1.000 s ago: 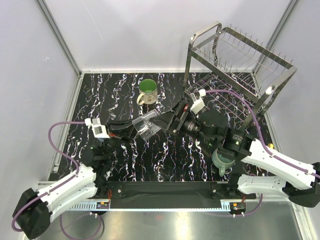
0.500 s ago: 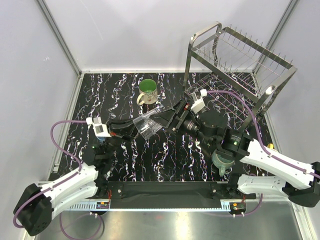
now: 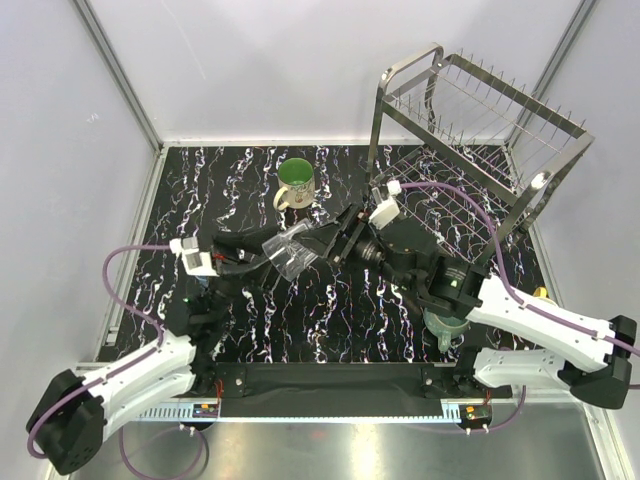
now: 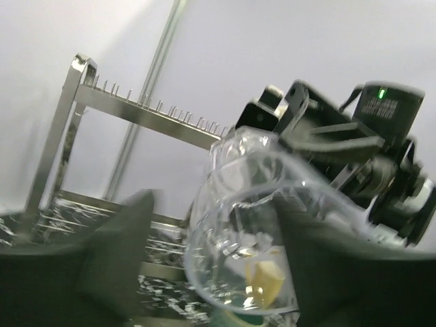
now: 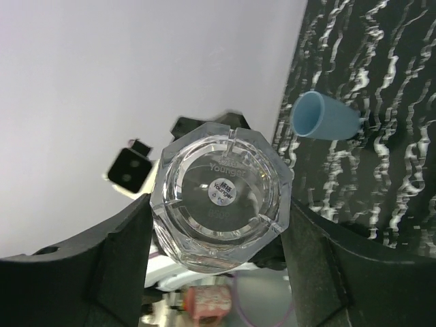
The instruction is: Load the cups into the dish rack
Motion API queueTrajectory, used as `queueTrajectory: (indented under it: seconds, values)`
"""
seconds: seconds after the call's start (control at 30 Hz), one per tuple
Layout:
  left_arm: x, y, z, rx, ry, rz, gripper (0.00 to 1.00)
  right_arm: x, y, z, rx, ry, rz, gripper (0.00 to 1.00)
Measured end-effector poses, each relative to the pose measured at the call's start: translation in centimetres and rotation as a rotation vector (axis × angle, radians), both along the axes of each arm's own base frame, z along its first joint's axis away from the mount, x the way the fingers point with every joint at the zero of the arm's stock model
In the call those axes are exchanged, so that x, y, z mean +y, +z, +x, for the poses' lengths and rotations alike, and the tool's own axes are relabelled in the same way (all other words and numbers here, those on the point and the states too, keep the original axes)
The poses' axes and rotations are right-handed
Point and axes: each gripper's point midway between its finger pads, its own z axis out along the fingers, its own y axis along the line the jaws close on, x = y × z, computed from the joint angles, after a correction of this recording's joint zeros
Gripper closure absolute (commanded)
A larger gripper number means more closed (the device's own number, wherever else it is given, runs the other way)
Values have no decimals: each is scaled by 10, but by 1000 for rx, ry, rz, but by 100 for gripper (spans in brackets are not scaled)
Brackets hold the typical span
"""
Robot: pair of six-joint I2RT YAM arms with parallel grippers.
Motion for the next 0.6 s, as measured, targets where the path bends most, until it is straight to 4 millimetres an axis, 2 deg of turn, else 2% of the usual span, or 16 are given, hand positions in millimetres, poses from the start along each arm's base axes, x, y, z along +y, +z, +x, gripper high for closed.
queueTrajectory:
  seconds: [0.03,0.2,0.27,0.33,0.4,0.47,0.53,0.6]
  values:
    - [4,0,0,17,3,-21,1,1,-4,1,-9,1,-20,99]
    - [32,-11,-6,79,73,-84,1,4,-5,14,-87,-30,-122,100]
    - [45,-14,-1,147,127,-97,1,1,-1,23,-141,-66,-187,100]
    - [65,-11,9,286,213,-135,1,-6,-8,36,-192,-120,-296,100]
    - [83,-6,19,414,296,-163,1,-12,-23,53,-231,-180,-423,100]
    - [99,-7,26,525,386,-160,1,-15,-46,72,-273,-240,-573,100]
    - [106,-18,31,600,447,-127,1,-19,-78,92,-302,-301,-744,100]
    - [106,-38,38,674,497,-60,1,-22,-111,109,-314,-338,-895,100]
